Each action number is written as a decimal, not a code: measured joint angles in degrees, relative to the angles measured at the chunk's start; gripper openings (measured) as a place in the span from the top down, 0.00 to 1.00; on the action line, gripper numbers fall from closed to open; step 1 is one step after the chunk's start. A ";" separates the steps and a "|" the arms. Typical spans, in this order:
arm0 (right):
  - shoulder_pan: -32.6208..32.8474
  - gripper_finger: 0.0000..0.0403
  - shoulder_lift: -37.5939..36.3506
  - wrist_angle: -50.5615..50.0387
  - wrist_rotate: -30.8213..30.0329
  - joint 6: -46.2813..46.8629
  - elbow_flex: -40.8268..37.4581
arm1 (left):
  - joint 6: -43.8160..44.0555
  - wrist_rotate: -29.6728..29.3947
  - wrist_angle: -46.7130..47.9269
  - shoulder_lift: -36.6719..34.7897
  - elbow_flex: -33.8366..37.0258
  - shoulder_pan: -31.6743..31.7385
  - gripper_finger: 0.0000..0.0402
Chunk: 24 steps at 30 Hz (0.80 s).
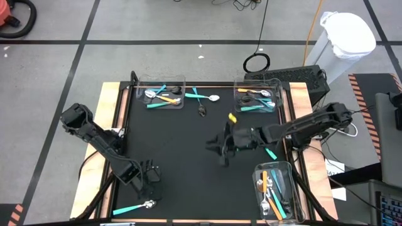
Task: Sort silverware by color (type)
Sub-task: Put the blue spoon into the top left transparent bin
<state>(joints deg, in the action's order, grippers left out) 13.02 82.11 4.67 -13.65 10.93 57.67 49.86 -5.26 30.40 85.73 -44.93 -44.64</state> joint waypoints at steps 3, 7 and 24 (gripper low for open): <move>4.07 0.77 3.42 2.86 -1.88 1.54 0.00 | 0.88 2.27 0.04 0.00 0.00 -0.59 0.57; 8.11 0.77 9.04 8.94 -5.73 1.92 -0.04 | 0.84 4.34 0.15 0.00 0.00 -1.12 0.57; 9.71 0.77 17.46 16.37 -5.83 2.11 -0.04 | -2.48 6.84 3.33 0.00 -0.02 -3.26 0.57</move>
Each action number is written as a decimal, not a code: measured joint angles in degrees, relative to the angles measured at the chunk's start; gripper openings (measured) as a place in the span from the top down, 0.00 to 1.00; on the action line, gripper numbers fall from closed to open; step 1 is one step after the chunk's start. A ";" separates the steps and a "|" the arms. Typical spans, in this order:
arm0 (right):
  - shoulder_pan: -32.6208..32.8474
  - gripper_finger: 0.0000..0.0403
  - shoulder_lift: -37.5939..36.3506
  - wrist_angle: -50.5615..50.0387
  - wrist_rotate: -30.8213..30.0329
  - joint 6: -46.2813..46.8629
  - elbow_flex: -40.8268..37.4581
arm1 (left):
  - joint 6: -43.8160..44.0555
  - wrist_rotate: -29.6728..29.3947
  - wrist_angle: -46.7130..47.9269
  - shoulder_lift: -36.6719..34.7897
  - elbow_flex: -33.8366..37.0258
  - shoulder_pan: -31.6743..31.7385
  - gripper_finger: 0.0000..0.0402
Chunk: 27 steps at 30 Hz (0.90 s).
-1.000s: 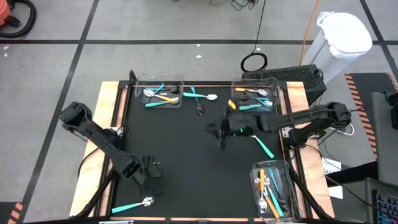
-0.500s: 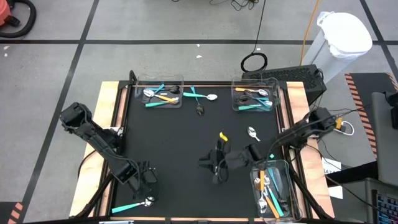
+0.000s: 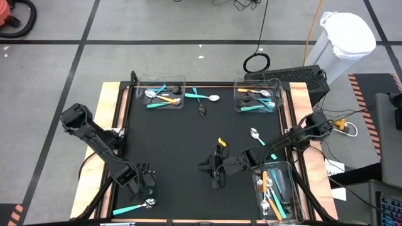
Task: Sort silverware by color (type)
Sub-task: Put the blue spoon into the top left transparent bin
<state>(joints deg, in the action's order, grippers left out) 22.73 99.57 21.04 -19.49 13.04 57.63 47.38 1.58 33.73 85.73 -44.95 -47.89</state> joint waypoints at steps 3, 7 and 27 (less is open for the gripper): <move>0.26 0.77 0.00 0.28 0.00 -0.21 0.00 | 3.87 0.57 3.87 0.00 0.00 -1.46 0.57; 0.26 0.77 0.00 0.56 0.02 -0.20 0.00 | 7.82 1.32 7.92 0.00 0.02 -3.21 0.57; 0.26 0.77 0.00 0.63 0.07 -0.20 0.00 | 7.23 -1.28 7.17 6.33 -0.29 -4.84 0.90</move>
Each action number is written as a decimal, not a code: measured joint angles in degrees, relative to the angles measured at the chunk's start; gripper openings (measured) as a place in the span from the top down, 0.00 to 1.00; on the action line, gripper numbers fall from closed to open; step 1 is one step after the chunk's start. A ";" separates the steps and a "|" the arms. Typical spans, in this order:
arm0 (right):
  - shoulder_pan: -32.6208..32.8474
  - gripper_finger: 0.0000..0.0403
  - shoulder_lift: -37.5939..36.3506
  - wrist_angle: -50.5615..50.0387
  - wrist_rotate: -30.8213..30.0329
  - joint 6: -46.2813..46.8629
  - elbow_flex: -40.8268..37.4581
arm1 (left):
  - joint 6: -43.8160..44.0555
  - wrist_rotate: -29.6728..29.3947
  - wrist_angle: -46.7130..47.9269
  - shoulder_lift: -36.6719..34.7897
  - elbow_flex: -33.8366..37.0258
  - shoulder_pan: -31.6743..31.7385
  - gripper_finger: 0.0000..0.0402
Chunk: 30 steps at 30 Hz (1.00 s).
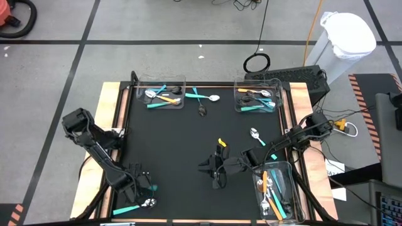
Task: Sort silverware by color (type)
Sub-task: Put the blue spoon into the top left transparent bin
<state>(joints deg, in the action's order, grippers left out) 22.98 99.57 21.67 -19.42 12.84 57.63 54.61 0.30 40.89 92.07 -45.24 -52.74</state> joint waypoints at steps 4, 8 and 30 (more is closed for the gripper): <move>0.00 0.77 0.00 0.36 0.02 0.00 0.00 | -0.44 -1.33 -0.26 -0.43 -0.96 1.01 0.97; 0.00 0.77 0.00 0.57 0.02 0.02 0.00 | -1.32 -7.80 0.03 -0.19 -2.13 2.27 0.97; 0.59 0.77 0.00 -2.90 0.18 1.07 0.00 | -23.68 -24.70 11.60 -3.17 -4.53 29.79 0.99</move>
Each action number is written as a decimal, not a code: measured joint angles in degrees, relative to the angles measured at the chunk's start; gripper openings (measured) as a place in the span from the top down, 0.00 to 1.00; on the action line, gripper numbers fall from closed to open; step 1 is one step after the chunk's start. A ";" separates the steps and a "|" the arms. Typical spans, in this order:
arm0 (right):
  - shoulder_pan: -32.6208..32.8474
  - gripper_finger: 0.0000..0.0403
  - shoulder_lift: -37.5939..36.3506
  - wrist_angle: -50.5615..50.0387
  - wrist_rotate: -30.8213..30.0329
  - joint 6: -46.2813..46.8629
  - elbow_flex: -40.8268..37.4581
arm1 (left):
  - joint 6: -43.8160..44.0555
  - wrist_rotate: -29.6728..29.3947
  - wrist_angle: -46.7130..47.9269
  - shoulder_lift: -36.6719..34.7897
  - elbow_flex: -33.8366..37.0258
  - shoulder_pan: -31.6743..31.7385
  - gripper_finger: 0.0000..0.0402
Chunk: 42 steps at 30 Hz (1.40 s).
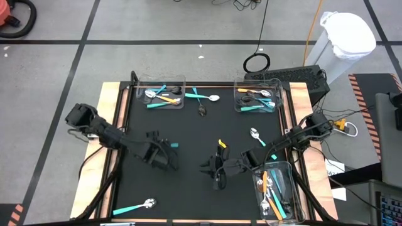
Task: Sort silverware by color (type)
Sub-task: Put the blue spoon into the top left transparent bin
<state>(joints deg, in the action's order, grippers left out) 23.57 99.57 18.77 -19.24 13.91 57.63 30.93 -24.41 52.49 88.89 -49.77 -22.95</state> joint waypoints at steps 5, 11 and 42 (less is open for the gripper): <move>0.53 0.77 0.00 -2.15 -0.21 0.17 0.00 | -9.02 -3.15 4.60 -1.90 -4.72 6.25 0.99; 0.55 0.77 0.00 -2.44 -0.29 0.17 0.00 | -19.96 -15.00 10.18 -4.05 -10.57 14.31 0.99; 1.66 0.77 0.00 -4.16 -3.41 1.84 0.00 | -45.91 -19.78 -11.75 -4.71 -11.14 51.85 0.72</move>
<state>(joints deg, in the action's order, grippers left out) 25.23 99.57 14.61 -22.64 15.76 57.63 -14.99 -44.18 40.74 84.18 -60.90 28.91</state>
